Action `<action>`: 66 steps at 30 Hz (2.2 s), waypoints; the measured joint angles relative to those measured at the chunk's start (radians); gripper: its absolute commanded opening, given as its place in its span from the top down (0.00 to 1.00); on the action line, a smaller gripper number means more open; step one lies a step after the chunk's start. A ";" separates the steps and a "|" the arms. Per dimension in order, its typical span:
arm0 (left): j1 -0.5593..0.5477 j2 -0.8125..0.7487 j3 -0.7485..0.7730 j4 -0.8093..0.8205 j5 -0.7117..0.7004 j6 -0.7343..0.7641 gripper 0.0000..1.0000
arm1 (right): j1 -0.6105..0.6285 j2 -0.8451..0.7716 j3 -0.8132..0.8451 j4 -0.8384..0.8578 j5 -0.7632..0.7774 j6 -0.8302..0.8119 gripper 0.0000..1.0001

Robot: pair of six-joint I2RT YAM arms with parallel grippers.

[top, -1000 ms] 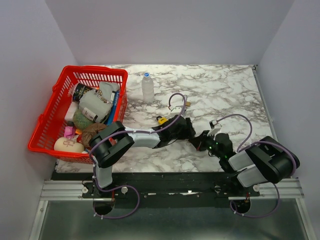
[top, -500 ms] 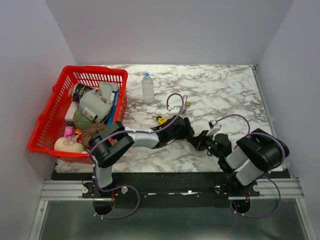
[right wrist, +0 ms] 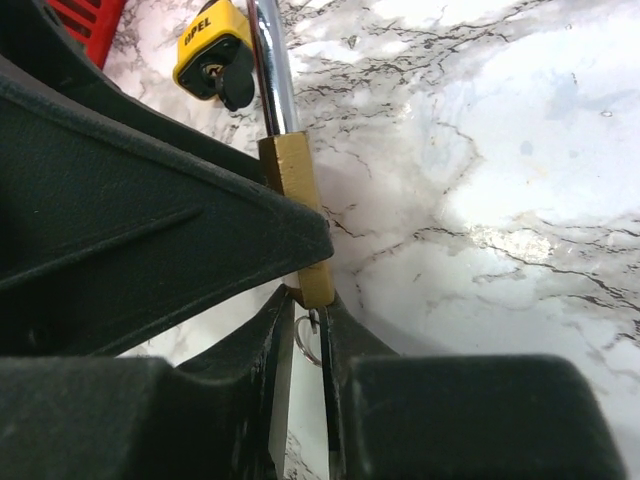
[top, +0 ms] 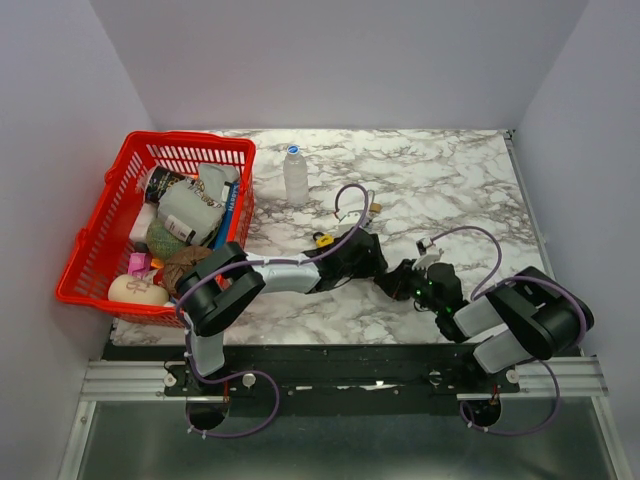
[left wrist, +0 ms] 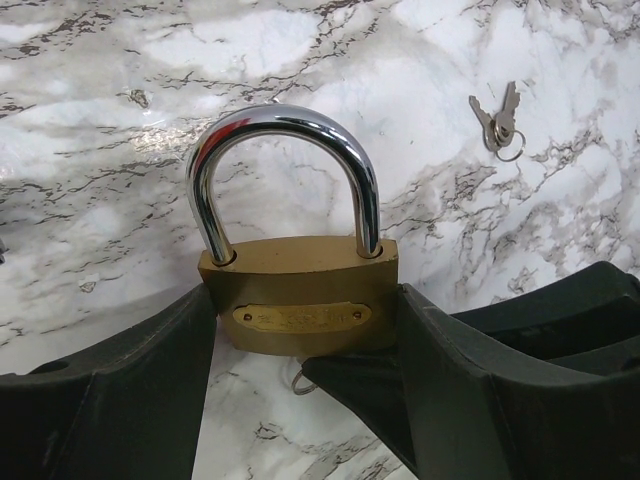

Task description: Unlock with the key

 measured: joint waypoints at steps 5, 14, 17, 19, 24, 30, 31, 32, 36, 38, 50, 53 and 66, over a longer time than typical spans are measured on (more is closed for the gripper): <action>0.002 0.000 0.026 -0.061 0.001 0.012 1.00 | 0.000 -0.001 0.010 -0.037 -0.003 0.031 0.66; 0.016 0.000 0.048 -0.120 0.035 0.015 1.00 | 0.000 -0.060 0.018 -0.135 -0.005 0.053 0.53; 0.019 0.000 0.056 -0.144 0.039 0.016 1.00 | 0.000 -0.081 0.010 -0.146 -0.003 0.054 0.50; 0.021 0.000 0.057 -0.164 0.039 0.016 1.00 | 0.000 -0.098 0.000 -0.148 -0.002 0.054 0.49; 0.027 0.000 0.068 -0.201 0.040 0.017 1.00 | 0.007 -0.146 -0.011 -0.157 0.023 0.057 0.48; 0.029 0.000 0.074 -0.219 0.039 0.014 1.00 | 0.035 -0.175 -0.012 -0.163 0.037 0.069 0.53; 0.029 0.000 0.074 -0.218 0.039 0.013 1.00 | 0.039 -0.175 -0.012 -0.163 0.037 0.073 0.55; 0.029 0.000 0.074 -0.218 0.039 0.011 1.00 | 0.043 -0.175 -0.012 -0.163 0.037 0.079 0.57; 0.029 0.000 0.074 -0.218 0.039 0.010 1.00 | 0.055 -0.156 -0.012 -0.156 0.036 0.099 0.60; 0.029 0.000 0.074 -0.218 0.039 0.010 1.00 | 0.058 -0.138 -0.012 -0.153 0.036 0.108 0.61; 0.030 0.000 0.074 -0.217 0.039 0.010 1.00 | 0.081 -0.119 -0.012 -0.134 0.034 0.150 0.65; 0.030 0.000 0.074 -0.217 0.039 0.011 1.00 | 0.085 -0.119 -0.012 -0.131 0.034 0.155 0.65; 0.031 0.000 0.074 -0.217 0.039 0.011 1.00 | 0.101 -0.111 -0.012 -0.137 0.034 0.183 0.69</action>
